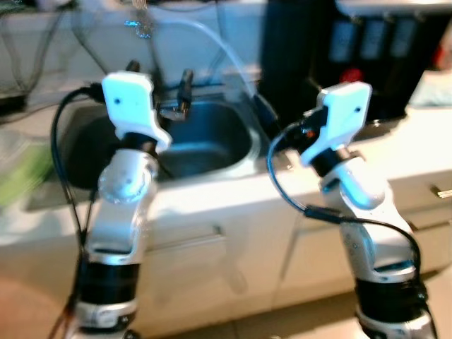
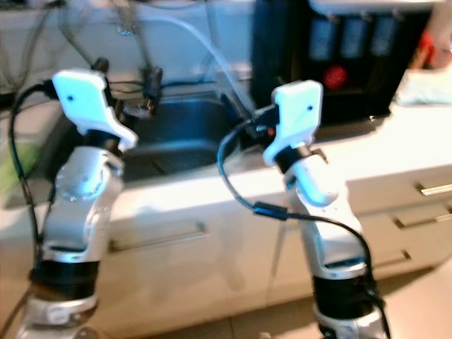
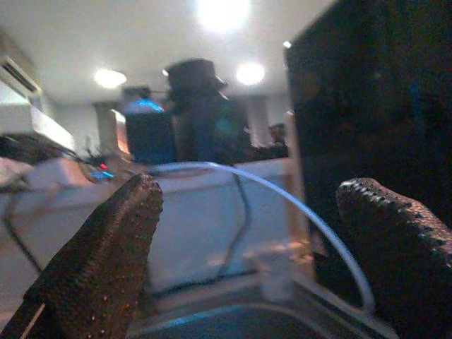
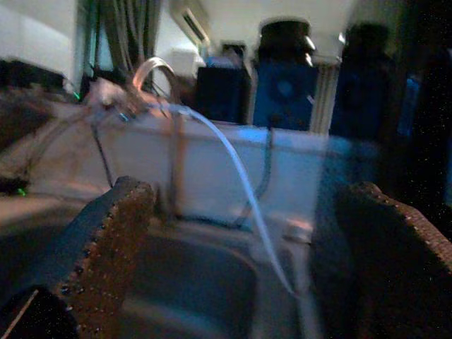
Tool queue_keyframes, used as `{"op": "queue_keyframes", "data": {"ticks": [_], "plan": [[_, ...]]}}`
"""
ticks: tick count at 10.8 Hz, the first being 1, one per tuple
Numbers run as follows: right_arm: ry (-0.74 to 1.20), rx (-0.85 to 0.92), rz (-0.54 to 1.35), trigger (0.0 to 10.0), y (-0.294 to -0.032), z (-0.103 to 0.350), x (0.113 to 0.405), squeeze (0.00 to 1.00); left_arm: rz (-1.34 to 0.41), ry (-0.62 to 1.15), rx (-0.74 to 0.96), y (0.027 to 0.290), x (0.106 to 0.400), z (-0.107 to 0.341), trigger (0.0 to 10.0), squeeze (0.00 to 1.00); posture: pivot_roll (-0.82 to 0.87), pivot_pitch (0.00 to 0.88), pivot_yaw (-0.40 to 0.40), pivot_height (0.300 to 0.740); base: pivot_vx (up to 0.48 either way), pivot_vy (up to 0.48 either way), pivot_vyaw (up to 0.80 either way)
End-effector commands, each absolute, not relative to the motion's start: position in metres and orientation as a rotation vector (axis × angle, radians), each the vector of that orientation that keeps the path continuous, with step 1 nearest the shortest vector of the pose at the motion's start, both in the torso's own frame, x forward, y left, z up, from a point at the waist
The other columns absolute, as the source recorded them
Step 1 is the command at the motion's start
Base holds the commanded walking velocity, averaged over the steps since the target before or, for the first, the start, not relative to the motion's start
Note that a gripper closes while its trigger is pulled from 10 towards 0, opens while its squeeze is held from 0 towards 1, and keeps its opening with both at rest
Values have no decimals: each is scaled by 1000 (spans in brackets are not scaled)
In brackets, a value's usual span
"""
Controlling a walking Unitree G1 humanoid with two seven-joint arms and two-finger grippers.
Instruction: Kitchen organization
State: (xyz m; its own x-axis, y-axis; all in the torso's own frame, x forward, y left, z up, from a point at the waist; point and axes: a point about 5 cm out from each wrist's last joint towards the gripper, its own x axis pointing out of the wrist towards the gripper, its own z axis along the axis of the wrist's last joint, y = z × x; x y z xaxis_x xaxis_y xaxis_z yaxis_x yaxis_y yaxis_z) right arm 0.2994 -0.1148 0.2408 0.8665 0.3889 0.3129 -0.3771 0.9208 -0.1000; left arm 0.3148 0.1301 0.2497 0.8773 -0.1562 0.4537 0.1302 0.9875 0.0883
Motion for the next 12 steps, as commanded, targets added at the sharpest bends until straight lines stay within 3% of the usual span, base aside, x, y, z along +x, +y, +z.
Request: {"op": "queue_keyframes", "data": {"ticks": [1,3,9,12], "plan": [[-330,-31,423,10000,-107,241,299,0,-121,-462,62,140,316,249,10000,0,-2,0,33,740,0,0,0],[-326,-33,425,10000,-108,240,299,0,-103,-446,54,143,318,247,10000,0,-2,0,33,740,0,157,0],[-322,-36,423,10000,-108,239,299,0,-85,-433,58,148,322,246,10000,0,-4,0,37,740,0,431,0],[-320,-37,417,10000,-109,238,299,0,-89,-434,74,146,323,245,10000,0,-5,0,38,740,0,0,0]]}}
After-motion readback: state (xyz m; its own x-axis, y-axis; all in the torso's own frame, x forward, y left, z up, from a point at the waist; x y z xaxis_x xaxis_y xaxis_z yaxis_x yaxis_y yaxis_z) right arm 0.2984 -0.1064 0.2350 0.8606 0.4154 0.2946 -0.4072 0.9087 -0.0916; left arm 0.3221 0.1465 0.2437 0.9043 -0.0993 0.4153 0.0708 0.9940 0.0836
